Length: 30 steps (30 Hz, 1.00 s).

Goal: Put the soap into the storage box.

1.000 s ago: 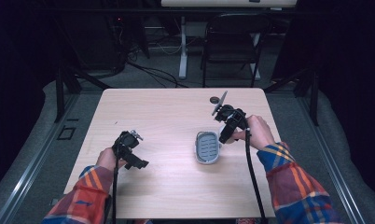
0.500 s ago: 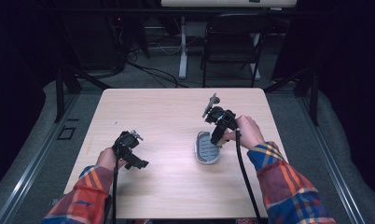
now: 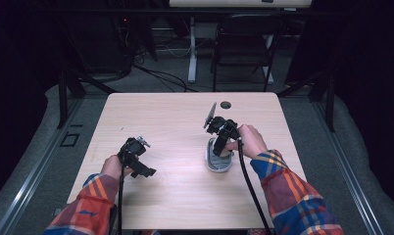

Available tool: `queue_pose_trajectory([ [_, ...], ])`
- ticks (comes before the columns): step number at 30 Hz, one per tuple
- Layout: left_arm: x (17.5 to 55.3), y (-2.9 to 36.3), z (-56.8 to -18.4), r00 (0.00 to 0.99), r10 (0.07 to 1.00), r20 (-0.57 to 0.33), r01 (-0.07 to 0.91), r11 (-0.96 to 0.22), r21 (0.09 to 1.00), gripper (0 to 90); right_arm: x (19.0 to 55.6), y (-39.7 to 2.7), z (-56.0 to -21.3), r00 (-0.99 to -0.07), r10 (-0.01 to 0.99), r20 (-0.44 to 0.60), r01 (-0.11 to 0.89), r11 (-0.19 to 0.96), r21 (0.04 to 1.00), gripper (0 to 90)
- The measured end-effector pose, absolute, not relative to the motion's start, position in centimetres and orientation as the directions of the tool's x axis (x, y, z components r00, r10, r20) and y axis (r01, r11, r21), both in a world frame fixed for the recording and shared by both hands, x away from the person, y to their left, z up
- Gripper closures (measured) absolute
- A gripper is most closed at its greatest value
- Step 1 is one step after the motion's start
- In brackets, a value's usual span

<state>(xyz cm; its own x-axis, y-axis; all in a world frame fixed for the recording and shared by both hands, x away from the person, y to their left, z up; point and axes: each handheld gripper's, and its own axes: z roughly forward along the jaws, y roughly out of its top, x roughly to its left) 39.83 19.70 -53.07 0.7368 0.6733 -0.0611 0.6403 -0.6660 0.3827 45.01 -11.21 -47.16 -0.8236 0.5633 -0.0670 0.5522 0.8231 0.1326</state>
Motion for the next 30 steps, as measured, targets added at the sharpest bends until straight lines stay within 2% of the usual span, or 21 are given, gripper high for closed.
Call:
queue_pose_trajectory([
  [30, 39.9, 19.7, -53.1, 0.738, 0.672, -0.060, 0.640, -0.669, 0.378, 0.0, 45.4, -10.9, -50.3, -0.845, 0.533, -0.053, 0.526, 0.844, 0.102, 23.7],
])
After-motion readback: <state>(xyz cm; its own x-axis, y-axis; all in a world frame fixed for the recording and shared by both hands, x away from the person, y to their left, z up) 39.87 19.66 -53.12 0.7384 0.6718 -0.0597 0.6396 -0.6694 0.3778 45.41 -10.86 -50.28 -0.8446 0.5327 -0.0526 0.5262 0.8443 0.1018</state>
